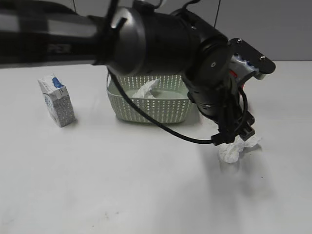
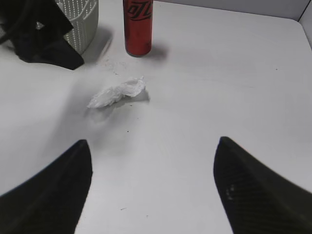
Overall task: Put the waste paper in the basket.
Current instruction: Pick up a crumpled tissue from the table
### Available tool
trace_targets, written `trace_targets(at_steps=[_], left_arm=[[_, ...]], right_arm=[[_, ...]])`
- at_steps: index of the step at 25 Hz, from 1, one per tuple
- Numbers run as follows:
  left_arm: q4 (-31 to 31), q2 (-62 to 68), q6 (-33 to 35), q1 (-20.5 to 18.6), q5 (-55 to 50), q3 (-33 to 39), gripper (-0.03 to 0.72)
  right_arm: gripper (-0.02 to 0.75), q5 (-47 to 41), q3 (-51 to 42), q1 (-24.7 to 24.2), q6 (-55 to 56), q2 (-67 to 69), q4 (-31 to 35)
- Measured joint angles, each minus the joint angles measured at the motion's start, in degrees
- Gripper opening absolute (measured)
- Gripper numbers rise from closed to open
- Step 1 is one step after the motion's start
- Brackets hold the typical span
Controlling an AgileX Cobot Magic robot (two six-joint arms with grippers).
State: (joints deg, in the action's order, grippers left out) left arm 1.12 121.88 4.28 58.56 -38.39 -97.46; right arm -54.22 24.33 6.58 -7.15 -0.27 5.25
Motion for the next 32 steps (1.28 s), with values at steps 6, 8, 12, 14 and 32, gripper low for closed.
trace_targets(at_steps=[6, 8, 12, 14, 32], left_arm=[[-7.1, 12.2, 2.6, 0.0, -8.1, -16.2, 0.589], [-8.6, 15.9, 2.7, 0.0, -9.6, -19.8, 0.589], [-9.5, 20.2, 2.9, 0.0, -9.9, -22.2, 0.589], [-9.5, 21.3, 2.9, 0.0, -10.3, -22.3, 0.589], [-9.4, 18.6, 3.1, -0.7, -16.4, -22.6, -0.004]], right_arm=[[0.589, 0.0, 0.0, 0.0, 0.0, 0.0, 0.0], [0.589, 0.0, 0.0, 0.0, 0.0, 0.0, 0.0], [0.589, 0.0, 0.0, 0.0, 0.0, 0.0, 0.0], [0.589, 0.0, 0.0, 0.0, 0.0, 0.0, 0.0], [0.589, 0.0, 0.0, 0.0, 0.0, 0.0, 0.0]])
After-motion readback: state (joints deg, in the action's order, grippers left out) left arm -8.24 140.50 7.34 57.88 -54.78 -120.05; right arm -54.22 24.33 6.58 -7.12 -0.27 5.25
